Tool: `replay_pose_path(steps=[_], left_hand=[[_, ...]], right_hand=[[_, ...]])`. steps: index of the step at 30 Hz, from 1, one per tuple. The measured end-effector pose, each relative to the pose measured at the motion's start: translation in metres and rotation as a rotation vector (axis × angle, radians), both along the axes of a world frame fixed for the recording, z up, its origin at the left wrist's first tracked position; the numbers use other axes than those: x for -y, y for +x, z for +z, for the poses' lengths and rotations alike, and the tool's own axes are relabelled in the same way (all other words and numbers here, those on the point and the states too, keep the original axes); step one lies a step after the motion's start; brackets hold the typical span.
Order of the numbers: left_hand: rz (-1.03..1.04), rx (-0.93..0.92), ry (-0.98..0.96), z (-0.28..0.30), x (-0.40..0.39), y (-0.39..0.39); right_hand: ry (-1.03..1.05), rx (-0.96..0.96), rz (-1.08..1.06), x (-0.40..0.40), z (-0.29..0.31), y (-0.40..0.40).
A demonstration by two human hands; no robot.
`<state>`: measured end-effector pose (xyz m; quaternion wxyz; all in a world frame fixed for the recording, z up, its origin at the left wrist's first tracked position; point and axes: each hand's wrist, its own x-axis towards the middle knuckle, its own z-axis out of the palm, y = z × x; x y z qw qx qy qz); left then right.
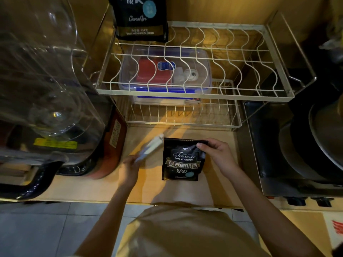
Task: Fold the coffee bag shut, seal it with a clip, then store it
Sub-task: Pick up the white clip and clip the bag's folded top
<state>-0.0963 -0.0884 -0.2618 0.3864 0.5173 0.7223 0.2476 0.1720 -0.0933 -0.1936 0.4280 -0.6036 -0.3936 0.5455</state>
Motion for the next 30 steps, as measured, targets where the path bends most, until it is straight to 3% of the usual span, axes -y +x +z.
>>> replay_pose_path(steps=[2, 4, 9, 14, 19, 25, 30], left_hand=[[0.119, 0.249, -0.037, 0.022, -0.003, 0.005], [0.088, 0.346, 0.001, 0.041, -0.006, 0.009], [-0.361, 0.116, 0.217, 0.079, -0.026, 0.016], [-0.644, -0.016, 0.166, 0.095, -0.046, 0.027], [-0.575, 0.163, 0.012, 0.092, -0.045, 0.045], [-0.452, 0.196, 0.107, 0.078, -0.038, 0.066], [-0.476, 0.171, 0.102, 0.078, -0.037, 0.062]], right_hand=[[0.006, -0.005, -0.002, 0.000, -0.001, 0.001], [0.014, -0.005, -0.007, -0.001, -0.001, 0.001], [-0.018, -0.001, -0.006, -0.002, 0.000, 0.000], [-0.095, -0.003, 0.008, -0.006, 0.004, 0.006], [-0.095, 0.099, 0.043, -0.011, 0.004, 0.010], [-0.083, 0.119, 0.050, -0.010, 0.010, 0.011], [-0.069, 0.076, 0.265, 0.002, 0.022, 0.022]])
